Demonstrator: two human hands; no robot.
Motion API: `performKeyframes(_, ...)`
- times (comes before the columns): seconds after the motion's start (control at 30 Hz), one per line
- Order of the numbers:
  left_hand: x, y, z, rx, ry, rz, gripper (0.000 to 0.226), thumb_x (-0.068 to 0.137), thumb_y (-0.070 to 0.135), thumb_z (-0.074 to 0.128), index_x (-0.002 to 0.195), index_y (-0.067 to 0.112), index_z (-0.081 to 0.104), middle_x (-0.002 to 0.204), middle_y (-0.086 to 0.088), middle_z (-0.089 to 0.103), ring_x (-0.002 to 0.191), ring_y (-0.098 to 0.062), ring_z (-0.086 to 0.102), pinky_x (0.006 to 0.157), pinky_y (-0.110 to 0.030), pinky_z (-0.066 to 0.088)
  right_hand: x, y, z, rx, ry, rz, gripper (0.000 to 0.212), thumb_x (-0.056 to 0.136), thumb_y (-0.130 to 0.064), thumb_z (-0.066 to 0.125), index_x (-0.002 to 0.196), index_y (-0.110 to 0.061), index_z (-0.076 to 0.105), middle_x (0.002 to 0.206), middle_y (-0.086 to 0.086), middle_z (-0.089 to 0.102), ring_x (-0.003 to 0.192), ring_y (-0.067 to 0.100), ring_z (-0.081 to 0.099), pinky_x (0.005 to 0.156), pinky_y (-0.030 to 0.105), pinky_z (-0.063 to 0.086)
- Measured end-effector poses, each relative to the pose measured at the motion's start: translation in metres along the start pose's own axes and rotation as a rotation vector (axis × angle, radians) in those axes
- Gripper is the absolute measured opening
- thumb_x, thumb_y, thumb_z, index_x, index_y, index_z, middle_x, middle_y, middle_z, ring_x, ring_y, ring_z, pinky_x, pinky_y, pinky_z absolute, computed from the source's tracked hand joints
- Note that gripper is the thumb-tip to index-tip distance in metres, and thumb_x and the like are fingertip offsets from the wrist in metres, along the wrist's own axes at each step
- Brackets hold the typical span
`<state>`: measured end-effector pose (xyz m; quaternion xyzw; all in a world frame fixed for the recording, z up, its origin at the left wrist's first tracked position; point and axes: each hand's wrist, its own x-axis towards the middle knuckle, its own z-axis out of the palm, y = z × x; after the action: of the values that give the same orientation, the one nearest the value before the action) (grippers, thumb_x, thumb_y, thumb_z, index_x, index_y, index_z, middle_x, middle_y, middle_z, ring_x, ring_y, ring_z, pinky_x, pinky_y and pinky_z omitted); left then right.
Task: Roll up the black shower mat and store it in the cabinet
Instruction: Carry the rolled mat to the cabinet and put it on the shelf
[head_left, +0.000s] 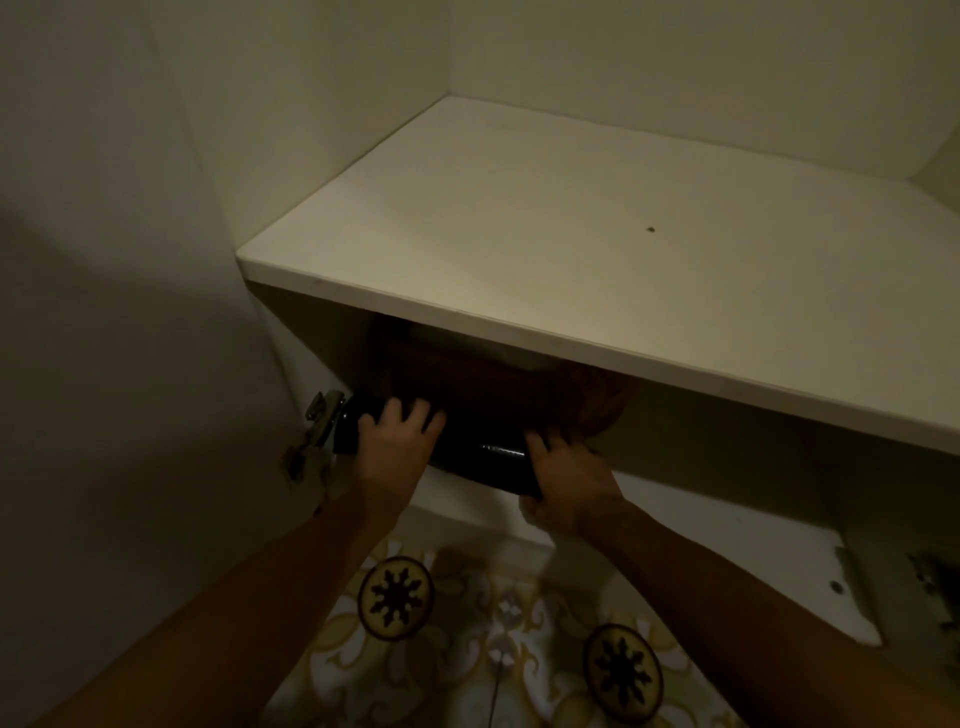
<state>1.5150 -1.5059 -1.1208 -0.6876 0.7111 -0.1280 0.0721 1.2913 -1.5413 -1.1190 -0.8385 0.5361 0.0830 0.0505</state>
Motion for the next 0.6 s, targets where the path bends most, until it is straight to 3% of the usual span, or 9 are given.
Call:
performKeyframes(0.1,0.000,0.005,-0.001,-0.003,-0.037,0.024,0.056,0.100,0.008,0.042,0.151,0.014,0.021,0.148,-0.016,0.035,0.109,-0.034,0.057,0.076,-0.035,0.054,-0.001,0.006,-0.003,0.041,-0.013,-0.021,0.086,0.086,-0.042,0.068,0.155,-0.021,0.021,0.147,0.011,0.043,0.125,0.035,0.052,0.100,0.045,0.051)
performKeyframes(0.27,-0.004,0.004,-0.005,-0.044,-0.120,-0.009,0.076,0.094,0.008,0.055,0.156,0.013,0.010,0.154,-0.021,0.024,0.122,-0.038,0.048,0.080,-0.034,0.054,-0.006,0.012,-0.005,0.054,-0.053,-0.035,0.096,0.085,-0.041,0.069,0.158,-0.024,0.010,0.153,0.013,0.035,0.134,0.037,0.042,0.109,0.049,0.044)
performKeyframes(0.33,-0.010,0.002,-0.007,-0.008,-0.147,-0.002,0.097,0.086,0.020,0.070,0.157,0.016,0.003,0.157,-0.023,0.017,0.118,-0.036,0.050,0.072,-0.033,0.052,-0.009,0.014,-0.006,0.085,-0.063,-0.026,0.100,0.083,-0.044,0.071,0.158,-0.025,0.008,0.153,0.014,0.033,0.133,0.038,0.042,0.108,0.050,0.045)
performKeyframes(0.43,-0.018,0.007,-0.009,0.034,-0.198,0.020,0.113,0.082,0.037,0.073,0.157,0.017,-0.008,0.160,-0.026,0.005,0.112,-0.034,0.053,0.068,-0.030,0.049,-0.013,0.019,-0.006,0.146,-0.051,0.015,0.103,0.082,-0.051,0.072,0.158,-0.026,0.008,0.153,0.014,0.031,0.134,0.040,0.040,0.109,0.048,0.044)
performKeyframes(0.5,-0.021,0.010,-0.010,0.044,-0.219,0.044,0.113,0.083,0.039,0.071,0.157,0.017,-0.012,0.161,-0.026,0.002,0.109,-0.033,0.056,0.066,-0.030,0.046,-0.013,0.021,-0.006,0.224,-0.056,0.084,0.103,0.080,-0.055,0.074,0.157,-0.025,0.014,0.151,0.014,0.034,0.134,0.039,0.042,0.110,0.045,0.044)
performKeyframes(0.6,-0.020,0.006,-0.013,0.019,-0.207,0.078,0.099,0.091,0.024,0.062,0.158,0.018,-0.011,0.162,-0.028,0.000,0.090,-0.026,0.065,0.061,-0.030,0.041,-0.010,0.019,-0.008,0.374,-0.089,0.148,0.098,0.075,-0.054,0.081,0.151,-0.022,0.029,0.145,0.012,0.043,0.129,0.034,0.050,0.105,0.041,0.050)
